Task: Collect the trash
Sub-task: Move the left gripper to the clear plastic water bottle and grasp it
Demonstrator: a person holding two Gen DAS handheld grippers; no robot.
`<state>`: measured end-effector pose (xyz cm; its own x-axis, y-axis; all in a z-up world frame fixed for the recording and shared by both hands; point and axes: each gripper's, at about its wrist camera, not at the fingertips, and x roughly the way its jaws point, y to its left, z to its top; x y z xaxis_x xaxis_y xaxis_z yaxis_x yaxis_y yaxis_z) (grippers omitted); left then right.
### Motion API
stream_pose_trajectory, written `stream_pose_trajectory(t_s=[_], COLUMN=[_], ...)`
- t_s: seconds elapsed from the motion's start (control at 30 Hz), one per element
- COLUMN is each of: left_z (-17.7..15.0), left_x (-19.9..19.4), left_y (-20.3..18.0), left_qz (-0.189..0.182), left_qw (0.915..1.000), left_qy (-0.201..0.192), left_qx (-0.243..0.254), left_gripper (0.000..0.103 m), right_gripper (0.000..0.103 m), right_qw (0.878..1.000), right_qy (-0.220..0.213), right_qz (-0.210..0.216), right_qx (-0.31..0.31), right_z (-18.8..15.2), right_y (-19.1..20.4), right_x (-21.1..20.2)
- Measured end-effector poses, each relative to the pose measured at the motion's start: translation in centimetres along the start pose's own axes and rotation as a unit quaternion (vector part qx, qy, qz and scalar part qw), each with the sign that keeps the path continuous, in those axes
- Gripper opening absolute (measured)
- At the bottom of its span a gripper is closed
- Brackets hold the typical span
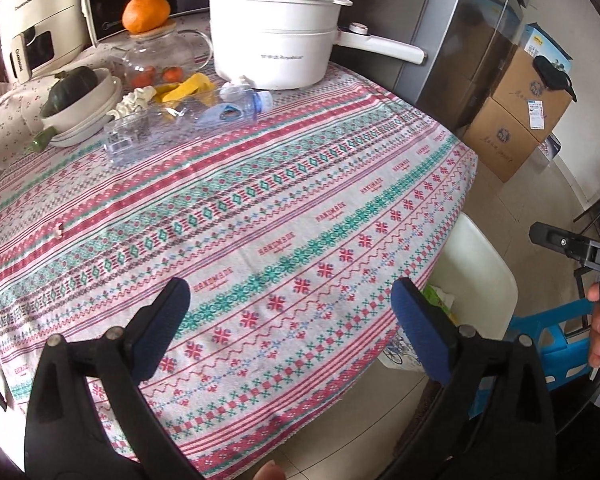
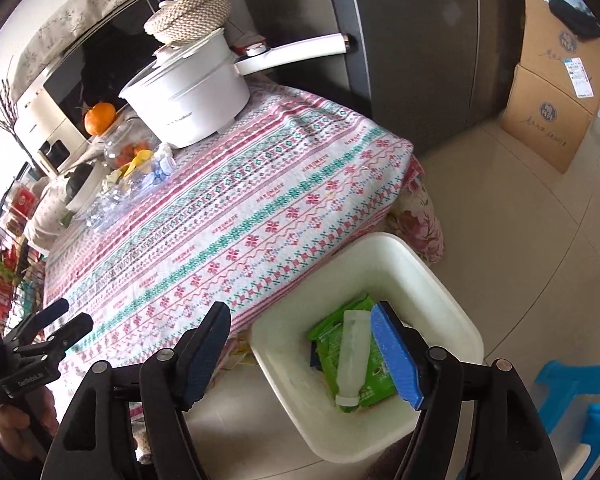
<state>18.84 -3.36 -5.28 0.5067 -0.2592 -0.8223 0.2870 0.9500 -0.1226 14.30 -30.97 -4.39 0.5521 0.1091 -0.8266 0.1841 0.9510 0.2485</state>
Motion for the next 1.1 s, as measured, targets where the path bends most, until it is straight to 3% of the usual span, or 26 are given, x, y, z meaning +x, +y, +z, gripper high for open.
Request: stream_pose_trajectory(t_s=[0.2, 0.4, 0.57, 0.73, 0.9, 1.1], left_z=[0.8, 4.5, 8.3, 12.8, 16.6, 17.5], left_x=[-1.0, 0.4, 4.1, 9.1, 14.0, 17.9], left_y=[3.8, 6.7, 8.2, 7.8, 6.6, 5.4], left_qz=[0.017, 0.034, 0.055, 0.075, 0.090, 0.075], left_qw=[0.9997, 0.9991, 0.9947, 0.9823, 0.9630, 0.9486], left_qy=[-0.005, -0.005, 0.013, 0.036, 0.061, 0.120], left_qx=[-0.016, 0.025, 0.085, 0.167, 0.246, 0.283], left_gripper=[0.100, 0.100, 0.100, 0.100, 0.100, 0.094], right_gripper=[0.079, 0.079, 0.079, 0.080, 0.080, 0.080], right_qw=[0.999, 0.998, 0.994, 0.994, 0.996, 0.996], right_qy=[0.001, -0.002, -0.006, 0.007, 0.044, 0.036], right_qz=[0.015, 0.004, -0.024, -0.031, -0.020, -0.042], right_qx=[-0.032, -0.070, -0.106, -0.103, -0.073, -0.077], right_z=[1.1, 2.8, 4.1, 5.2, 5.6, 6.0], right_y=[4.5, 7.6, 9.0, 8.5, 6.9, 6.1], right_x=[1.1, 3.0, 4.7, 6.6, 8.3, 8.1])
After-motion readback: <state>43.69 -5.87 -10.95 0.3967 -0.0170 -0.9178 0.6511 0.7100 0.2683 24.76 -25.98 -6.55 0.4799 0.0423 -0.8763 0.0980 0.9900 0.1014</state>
